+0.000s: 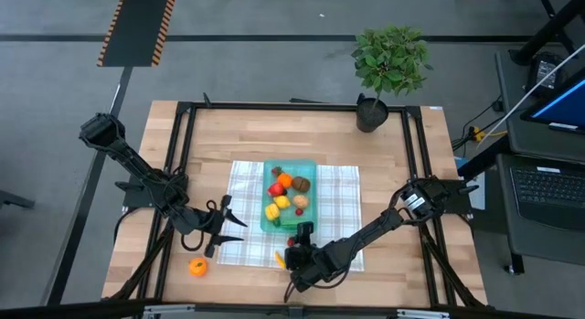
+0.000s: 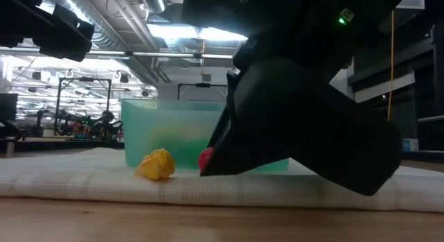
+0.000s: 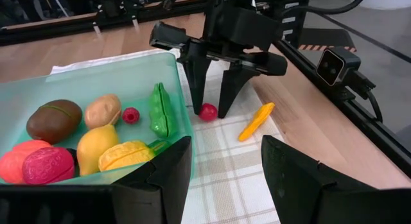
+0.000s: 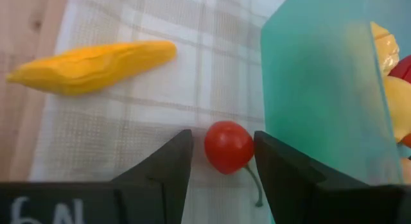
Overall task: Pick and placing Produce into tupperware
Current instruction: Put the red cherry into the blue bin
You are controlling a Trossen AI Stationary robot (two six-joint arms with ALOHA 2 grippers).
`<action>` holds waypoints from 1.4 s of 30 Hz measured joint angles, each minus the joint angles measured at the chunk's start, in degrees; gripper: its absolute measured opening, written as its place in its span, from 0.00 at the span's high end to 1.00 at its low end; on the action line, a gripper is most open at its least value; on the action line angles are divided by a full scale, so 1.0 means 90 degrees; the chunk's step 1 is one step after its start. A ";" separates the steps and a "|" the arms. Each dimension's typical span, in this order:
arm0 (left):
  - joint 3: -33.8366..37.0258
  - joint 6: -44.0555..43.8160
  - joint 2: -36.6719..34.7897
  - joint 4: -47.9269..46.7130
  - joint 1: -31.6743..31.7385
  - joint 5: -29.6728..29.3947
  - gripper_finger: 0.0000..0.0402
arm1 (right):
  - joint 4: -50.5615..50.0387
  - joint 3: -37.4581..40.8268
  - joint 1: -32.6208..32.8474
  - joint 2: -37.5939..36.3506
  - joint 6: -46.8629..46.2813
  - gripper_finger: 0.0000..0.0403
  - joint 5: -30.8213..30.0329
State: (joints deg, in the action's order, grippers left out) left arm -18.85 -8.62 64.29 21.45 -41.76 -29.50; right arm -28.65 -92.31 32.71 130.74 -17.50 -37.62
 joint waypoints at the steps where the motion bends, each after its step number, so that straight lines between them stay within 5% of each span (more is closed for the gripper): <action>1: 0.0000 0.0000 0.0000 0.0000 0.0000 0.0000 0.56 | 0.0003 0.0000 -0.0007 0.0000 -0.0004 0.57 0.0025; 31: 0.0000 0.0000 0.0000 0.0000 0.0000 -0.0002 0.56 | -0.0008 -0.0016 -0.0039 0.0010 -0.0034 0.69 0.0376; 42: 0.0000 0.0002 0.0002 -0.0002 0.0000 -0.0002 0.56 | -0.1181 -0.1105 -0.0034 -0.0012 -0.0546 0.69 0.0425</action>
State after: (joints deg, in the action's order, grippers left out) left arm -18.85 -8.60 64.31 21.43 -41.76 -29.52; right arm -39.28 -102.26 32.40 130.63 -22.41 -33.79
